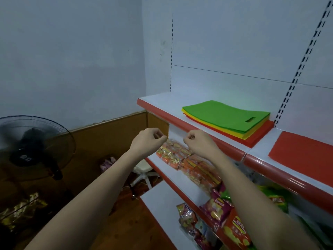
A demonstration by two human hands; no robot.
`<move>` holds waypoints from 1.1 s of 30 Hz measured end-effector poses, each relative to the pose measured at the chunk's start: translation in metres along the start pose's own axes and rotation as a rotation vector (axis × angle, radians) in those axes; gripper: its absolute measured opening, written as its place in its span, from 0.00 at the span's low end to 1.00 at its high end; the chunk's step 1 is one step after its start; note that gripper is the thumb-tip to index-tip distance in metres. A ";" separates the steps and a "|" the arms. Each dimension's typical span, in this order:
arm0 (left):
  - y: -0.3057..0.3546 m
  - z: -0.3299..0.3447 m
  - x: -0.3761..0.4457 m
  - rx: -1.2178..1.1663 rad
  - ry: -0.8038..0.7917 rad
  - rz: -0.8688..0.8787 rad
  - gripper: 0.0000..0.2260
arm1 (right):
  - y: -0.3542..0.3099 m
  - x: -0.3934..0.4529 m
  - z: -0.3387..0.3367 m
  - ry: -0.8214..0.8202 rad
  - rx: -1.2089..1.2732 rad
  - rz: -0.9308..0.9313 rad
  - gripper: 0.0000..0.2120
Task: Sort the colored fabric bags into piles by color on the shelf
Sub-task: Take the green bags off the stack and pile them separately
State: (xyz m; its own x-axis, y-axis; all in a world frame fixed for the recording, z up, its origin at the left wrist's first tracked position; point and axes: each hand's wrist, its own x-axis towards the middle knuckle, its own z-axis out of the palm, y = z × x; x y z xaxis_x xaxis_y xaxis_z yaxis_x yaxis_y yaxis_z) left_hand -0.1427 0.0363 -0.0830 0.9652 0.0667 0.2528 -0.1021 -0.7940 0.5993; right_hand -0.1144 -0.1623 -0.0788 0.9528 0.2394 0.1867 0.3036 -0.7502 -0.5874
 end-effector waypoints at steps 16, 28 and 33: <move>-0.008 0.035 0.214 -0.303 -0.182 0.319 0.04 | 0.046 0.064 -0.056 0.789 -0.094 0.455 0.04; 0.012 0.116 0.300 -0.263 -0.277 0.313 0.24 | 0.126 0.066 -0.055 1.088 0.094 0.606 0.05; 0.002 0.135 0.308 -0.256 -0.194 0.335 0.20 | 0.136 0.062 -0.046 1.145 0.042 0.578 0.05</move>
State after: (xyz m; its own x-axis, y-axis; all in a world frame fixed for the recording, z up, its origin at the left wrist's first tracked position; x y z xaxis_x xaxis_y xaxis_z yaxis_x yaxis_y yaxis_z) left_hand 0.1864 -0.0263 -0.1064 0.8934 -0.3019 0.3327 -0.4490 -0.5759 0.6832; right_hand -0.0144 -0.2783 -0.1110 0.4092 -0.7921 0.4528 -0.1326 -0.5427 -0.8294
